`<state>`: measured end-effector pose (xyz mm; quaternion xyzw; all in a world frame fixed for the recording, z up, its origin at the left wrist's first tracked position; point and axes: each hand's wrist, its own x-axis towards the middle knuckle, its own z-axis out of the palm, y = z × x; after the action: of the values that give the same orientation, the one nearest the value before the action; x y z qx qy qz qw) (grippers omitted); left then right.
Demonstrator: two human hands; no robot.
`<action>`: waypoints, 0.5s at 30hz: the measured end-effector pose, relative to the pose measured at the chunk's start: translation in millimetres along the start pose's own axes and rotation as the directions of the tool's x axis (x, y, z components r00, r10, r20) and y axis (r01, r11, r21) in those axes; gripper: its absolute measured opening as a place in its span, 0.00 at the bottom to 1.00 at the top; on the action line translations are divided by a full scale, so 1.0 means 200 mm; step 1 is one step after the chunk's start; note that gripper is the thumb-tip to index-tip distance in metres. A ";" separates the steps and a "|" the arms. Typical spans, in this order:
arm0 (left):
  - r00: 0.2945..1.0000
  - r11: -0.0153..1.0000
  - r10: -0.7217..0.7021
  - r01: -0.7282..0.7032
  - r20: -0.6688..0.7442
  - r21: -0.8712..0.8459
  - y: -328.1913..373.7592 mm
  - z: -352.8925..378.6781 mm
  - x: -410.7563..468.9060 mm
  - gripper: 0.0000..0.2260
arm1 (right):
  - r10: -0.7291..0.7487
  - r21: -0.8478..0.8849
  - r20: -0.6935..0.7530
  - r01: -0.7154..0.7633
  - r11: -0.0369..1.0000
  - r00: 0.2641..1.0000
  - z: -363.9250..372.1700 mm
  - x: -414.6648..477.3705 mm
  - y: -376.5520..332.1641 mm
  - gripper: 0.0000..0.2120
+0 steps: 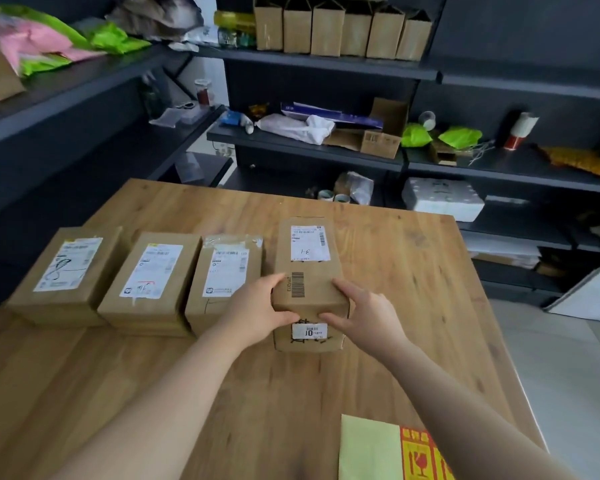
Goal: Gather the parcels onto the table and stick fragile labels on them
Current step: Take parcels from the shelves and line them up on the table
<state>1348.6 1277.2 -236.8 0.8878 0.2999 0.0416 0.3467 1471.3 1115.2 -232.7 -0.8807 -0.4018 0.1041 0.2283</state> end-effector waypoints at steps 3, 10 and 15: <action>1.000 0.998 -0.015 0.015 -0.012 0.055 -0.03 0.05 0.03 0.39 | -0.006 -0.022 0.014 0.007 1.000 1.000 0.08 0.05 0.03 0.29; 0.999 0.967 0.029 -0.031 0.013 0.253 -0.10 0.14 0.05 0.36 | -0.040 -0.085 0.058 0.045 0.995 0.998 0.21 0.10 0.09 0.23; 0.998 0.955 0.068 -0.067 0.005 0.290 -0.12 0.15 0.04 0.35 | -0.073 -0.121 0.059 0.080 0.989 0.996 0.23 0.10 0.12 0.27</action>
<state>1351.4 1277.2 -275.5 0.9386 0.2730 0.0112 0.2106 1483.8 1131.5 -285.1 -0.8738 -0.4471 0.0943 0.1662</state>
